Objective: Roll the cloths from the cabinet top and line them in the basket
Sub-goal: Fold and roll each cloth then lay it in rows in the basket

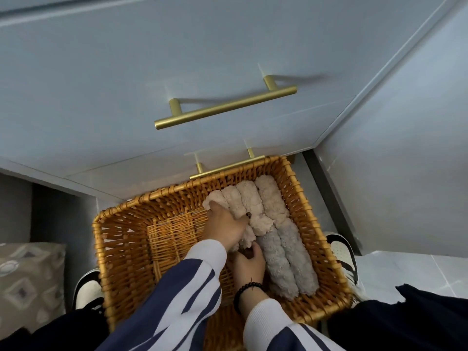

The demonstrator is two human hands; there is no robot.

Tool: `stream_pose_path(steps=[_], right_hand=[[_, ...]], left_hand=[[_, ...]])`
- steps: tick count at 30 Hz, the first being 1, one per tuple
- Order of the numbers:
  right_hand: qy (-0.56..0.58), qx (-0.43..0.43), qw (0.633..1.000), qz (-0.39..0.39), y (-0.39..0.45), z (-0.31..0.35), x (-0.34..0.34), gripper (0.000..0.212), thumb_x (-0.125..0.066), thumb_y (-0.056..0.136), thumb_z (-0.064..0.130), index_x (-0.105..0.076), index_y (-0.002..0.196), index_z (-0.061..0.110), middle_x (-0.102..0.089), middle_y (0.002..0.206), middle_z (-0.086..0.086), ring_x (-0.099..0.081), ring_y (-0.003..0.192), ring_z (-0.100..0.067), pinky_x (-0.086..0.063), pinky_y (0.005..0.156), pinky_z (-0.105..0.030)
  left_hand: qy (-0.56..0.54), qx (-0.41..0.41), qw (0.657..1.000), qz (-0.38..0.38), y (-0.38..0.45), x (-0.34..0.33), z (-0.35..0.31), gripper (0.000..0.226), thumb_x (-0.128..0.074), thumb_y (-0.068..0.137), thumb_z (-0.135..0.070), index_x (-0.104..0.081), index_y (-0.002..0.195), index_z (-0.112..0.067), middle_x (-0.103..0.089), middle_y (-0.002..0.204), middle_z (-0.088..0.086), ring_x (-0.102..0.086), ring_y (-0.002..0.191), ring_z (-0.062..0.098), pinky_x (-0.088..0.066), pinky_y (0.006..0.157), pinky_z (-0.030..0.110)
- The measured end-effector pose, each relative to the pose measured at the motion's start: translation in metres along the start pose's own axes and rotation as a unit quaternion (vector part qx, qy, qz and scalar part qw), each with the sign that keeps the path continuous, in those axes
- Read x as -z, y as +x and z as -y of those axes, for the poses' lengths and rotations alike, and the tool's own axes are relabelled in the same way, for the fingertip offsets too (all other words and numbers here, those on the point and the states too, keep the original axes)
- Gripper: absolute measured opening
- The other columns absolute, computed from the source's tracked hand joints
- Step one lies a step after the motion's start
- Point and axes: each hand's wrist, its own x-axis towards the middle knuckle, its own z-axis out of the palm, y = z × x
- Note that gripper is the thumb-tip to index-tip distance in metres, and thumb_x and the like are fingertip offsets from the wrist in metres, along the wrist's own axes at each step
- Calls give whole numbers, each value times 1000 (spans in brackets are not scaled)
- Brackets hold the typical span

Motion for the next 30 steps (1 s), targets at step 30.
stream_pose_path(steps=[30], right_hand=[[-140,-107,982,70,-39,64,22,31,-49,92,7,-53,121,-1,-55,87,-11,-64,90,-33,-57,81,-47]], left_hand=[[-146,91,983,57,-50,61,-1,61,-55,92,-33,-35,144,-7,-47,139,10,-46,125,31,-43,94,38]])
